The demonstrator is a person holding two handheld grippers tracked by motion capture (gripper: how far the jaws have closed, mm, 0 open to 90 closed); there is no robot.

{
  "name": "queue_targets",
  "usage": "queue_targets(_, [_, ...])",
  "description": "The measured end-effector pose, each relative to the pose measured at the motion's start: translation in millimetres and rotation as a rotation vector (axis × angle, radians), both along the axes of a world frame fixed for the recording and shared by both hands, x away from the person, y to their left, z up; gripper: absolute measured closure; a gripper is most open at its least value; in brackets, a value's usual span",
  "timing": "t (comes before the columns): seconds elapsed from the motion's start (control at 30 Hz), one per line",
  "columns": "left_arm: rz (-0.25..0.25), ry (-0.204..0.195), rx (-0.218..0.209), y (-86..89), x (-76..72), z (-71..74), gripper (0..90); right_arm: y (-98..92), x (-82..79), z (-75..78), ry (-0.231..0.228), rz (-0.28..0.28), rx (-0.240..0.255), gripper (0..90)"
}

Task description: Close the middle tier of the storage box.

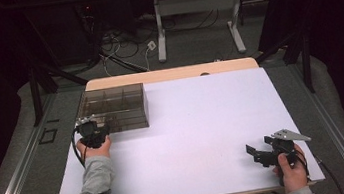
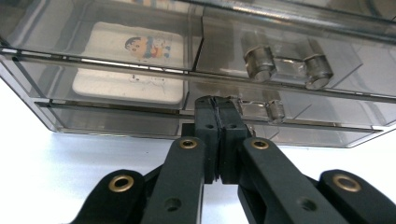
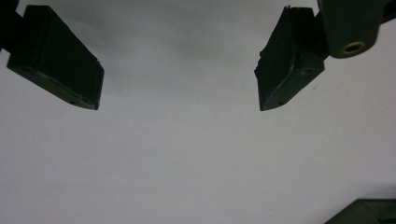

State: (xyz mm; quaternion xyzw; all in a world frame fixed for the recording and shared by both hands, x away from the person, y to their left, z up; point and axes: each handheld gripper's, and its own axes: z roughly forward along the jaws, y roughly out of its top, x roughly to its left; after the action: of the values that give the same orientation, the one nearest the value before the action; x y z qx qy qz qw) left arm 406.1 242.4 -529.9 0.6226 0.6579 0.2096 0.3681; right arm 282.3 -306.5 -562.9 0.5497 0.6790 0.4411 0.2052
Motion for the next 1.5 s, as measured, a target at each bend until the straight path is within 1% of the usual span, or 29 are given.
queue_targets(0.07, [0.001, -0.009, -0.008, 0.5, -1.0, 1.0, 86.7, -0.2, 0.2, 0.1, -0.002, 0.000, 0.000, 14.5])
queue_targets(0.1, [-0.005, -0.006, -0.011, 1.4, -2.1, 2.2, 85.7, -0.2, 0.2, 0.0, -0.002, 0.000, 0.000, 14.5])
queue_targets(0.2, [-0.008, -0.018, -0.023, 3.4, -4.0, 4.3, 79.7, -0.1, 0.0, -0.2, 0.001, 0.003, -0.004, 14.5])
queue_targets(0.23, [-0.006, -0.029, -0.024, 4.1, -4.6, 4.8, 78.0, 0.2, -0.2, 0.1, -0.001, 0.001, 0.001, 14.4])
queue_targets(0.27, [-0.005, -0.036, -0.022, 4.6, -5.1, 5.4, 76.0, 0.2, -0.8, 1.3, 0.004, 0.000, -0.003, 14.4])
queue_targets(0.3, [-0.005, -0.042, -0.013, 5.2, -5.9, 6.2, 74.1, -0.5, -0.5, 1.3, -0.004, 0.003, -0.014, 14.4])
queue_targets(0.33, [-0.001, -0.046, -0.010, 5.6, -6.8, 7.0, 71.7, 0.3, -0.4, 1.0, -0.009, 0.002, -0.006, 14.4])
queue_targets(0.43, [-0.007, -0.049, -0.022, 6.9, -9.4, 10.0, 66.9, 1.0, -0.4, 0.9, -0.009, 0.003, -0.008, 14.4])
queue_targets(0.5, [-0.008, -0.056, -0.013, 7.1, -10.3, 11.8, 64.5, 1.0, -0.5, 1.0, -0.006, 0.007, -0.012, 14.5])
queue_targets(0.57, [-0.012, -0.051, -0.005, 8.0, -11.0, 13.2, 63.0, 0.9, -0.4, 1.0, -0.007, 0.008, -0.013, 14.5])
queue_targets(0.63, [-0.011, -0.054, -0.004, 9.0, -11.6, 14.0, 60.4, 0.8, -0.2, 0.6, -0.009, 0.005, -0.014, 14.5])
queue_targets(0.7, [-0.014, -0.052, -0.008, 10.8, -12.3, 15.0, 57.7, 0.5, -0.2, 0.7, -0.008, 0.003, -0.009, 14.4])
queue_targets(0.77, [-0.012, -0.063, -0.021, 12.1, -13.0, 15.6, 53.7, 0.7, 0.0, 0.7, -0.006, 0.001, -0.002, 14.4])
queue_targets(0.87, [-0.018, -0.066, -0.022, 12.4, -14.8, 18.7, 51.8, 0.9, 0.0, 0.5, -0.009, 0.003, -0.006, 14.5])
queue_targets(1.0, [-0.030, -0.081, -0.028, 10.3, -16.7, 24.3, 48.6, 0.9, -0.2, 0.6, -0.007, 0.008, -0.010, 14.4])
queue_targets(1.03, [-0.035, -0.086, -0.028, 9.7, -17.1, 25.4, 47.5, 1.5, -0.2, 0.4, -0.011, 0.001, -0.012, 14.4])
queue_targets(1.07, [-0.036, -0.096, -0.032, 8.4, -17.6, 27.1, 46.8, 1.2, -0.5, 0.7, -0.006, 0.007, -0.011, 14.4])
queue_targets(1.13, [-0.043, -0.102, -0.035, 7.5, -18.6, 30.1, 45.0, 1.4, -0.4, 0.6, -0.007, 0.009, -0.012, 14.5])
queue_targets(1.23, [-0.054, -0.111, -0.047, 5.6, -19.7, 33.3, 43.3, 1.2, -0.1, 0.1, -0.006, 0.012, -0.019, 14.4])
queue_targets(1.27, [-0.059, -0.107, -0.045, 4.9, -20.4, 34.8, 42.7, 1.2, 0.0, 0.0, -0.005, 0.011, -0.021, 14.4])
queue_targets(1.33, [-0.063, -0.115, -0.051, 3.6, -21.0, 36.0, 41.9, 2.2, 0.1, -0.2, 0.001, 0.013, -0.012, 14.5])
queue_targets(1.47, [-0.075, -0.114, -0.055, 3.3, -23.0, 39.6, 40.4, 3.2, 0.7, -1.4, 0.000, 0.031, -0.022, 14.5])
queue_targets(1.5, [-0.072, -0.118, -0.055, 2.9, -23.3, 40.1, 40.0, 4.2, 0.3, -1.2, 0.009, 0.030, -0.019, 14.5])
